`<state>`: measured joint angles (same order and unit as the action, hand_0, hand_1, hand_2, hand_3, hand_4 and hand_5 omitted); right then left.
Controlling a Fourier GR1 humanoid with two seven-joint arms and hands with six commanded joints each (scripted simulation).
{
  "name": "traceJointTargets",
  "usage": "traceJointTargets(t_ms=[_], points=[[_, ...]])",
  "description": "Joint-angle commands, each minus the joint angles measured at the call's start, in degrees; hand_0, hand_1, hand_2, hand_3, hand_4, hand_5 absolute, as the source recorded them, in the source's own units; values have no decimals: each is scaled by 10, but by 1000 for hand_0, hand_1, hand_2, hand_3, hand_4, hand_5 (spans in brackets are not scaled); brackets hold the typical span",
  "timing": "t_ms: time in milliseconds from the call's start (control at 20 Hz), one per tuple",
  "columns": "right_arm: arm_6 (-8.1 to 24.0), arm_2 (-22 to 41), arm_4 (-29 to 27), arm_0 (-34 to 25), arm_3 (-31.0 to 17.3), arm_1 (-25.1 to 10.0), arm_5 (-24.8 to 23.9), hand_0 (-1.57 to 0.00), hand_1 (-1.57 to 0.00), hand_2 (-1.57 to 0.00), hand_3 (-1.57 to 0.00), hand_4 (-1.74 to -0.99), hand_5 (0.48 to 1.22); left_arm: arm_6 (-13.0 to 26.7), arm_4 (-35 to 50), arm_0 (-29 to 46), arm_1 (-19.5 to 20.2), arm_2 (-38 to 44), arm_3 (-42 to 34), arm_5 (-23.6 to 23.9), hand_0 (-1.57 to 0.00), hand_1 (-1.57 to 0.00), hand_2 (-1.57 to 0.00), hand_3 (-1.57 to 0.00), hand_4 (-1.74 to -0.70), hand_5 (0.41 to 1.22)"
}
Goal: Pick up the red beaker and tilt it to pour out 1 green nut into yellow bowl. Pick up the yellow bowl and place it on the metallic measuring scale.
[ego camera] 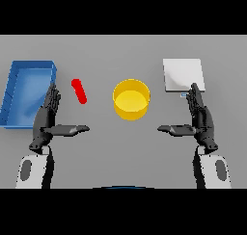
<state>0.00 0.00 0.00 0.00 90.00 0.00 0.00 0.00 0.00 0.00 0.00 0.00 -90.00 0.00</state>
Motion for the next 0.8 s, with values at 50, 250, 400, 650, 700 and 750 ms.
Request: traceJointTargets(t_ms=[50,250,400,650,700,750], points=[[2,0,1,-4,-2,1,-2,1,1,1,1,-1167,599,-2,3,4,4,2,-3,-3,1,1,1,1,-1151,599],[4,0,3,-12,-7,3,-7,1,1,1,1,-1167,599,-4,16,16,17,11,-10,-14,1,1,1,1,-1151,599],[-52,53,141,24,26,-30,-54,1,1,1,1,-1162,594,-9,-26,57,48,-23,-64,-27,1,1,1,1,-1158,599],[-40,72,169,43,48,-28,-60,1,1,1,1,-1183,596,22,-48,63,58,-39,-85,-28,1,1,1,1,-1164,603],[-39,73,162,43,52,-26,-54,1,1,1,1,-1192,600,21,-53,66,59,-43,-83,-29,1,1,1,1,-1161,602],[-38,70,157,43,54,-28,-52,1,1,1,1,-1199,603,22,-59,65,58,-47,-82,-27,1,1,1,1,-1159,602]])
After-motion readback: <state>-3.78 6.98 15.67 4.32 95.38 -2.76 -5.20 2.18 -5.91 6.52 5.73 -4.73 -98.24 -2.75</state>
